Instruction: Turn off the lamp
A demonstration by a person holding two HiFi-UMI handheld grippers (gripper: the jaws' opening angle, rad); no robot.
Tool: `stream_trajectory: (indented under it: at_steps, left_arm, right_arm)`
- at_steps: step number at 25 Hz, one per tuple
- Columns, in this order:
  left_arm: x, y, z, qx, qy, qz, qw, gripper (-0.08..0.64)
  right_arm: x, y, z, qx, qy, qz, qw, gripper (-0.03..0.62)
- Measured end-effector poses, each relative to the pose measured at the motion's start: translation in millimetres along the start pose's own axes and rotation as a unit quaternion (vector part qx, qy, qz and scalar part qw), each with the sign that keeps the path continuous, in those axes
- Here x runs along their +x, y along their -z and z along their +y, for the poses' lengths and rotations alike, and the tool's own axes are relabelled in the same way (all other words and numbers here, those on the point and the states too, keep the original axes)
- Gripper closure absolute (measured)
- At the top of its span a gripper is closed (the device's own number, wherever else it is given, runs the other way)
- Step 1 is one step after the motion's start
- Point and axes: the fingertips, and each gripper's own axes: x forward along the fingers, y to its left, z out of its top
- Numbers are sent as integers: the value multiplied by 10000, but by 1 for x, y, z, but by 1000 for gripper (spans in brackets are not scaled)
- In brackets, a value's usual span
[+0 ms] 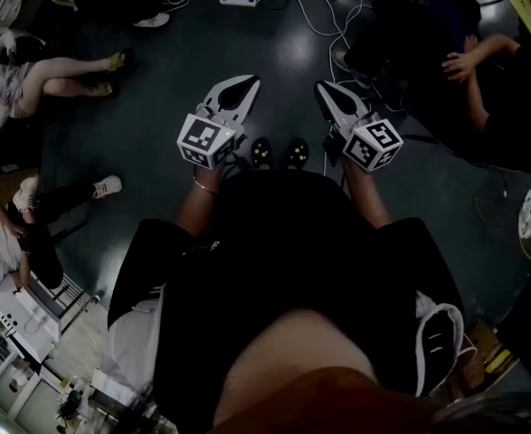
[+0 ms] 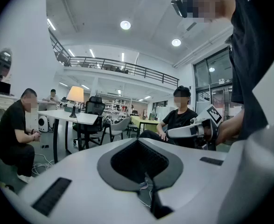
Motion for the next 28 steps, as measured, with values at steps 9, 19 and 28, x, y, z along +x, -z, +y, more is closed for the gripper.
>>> stream_trajectory:
  at_steps: [9,19,28]
  left_arm:
    - [10,0,-10,107,58,-67,9999,554]
    - [25,-8,-21,171,35,-77,9998,552]
    - [28,-15,-42,351,-224,-116,9991,552]
  right_arm:
    - [-12,-5,-7,9,29,-21,10000,592]
    - [-24,-14,-20,115,-28,-209,9997,592]
    - [-51,-26,-21,-32,-324,-486,9983,591]
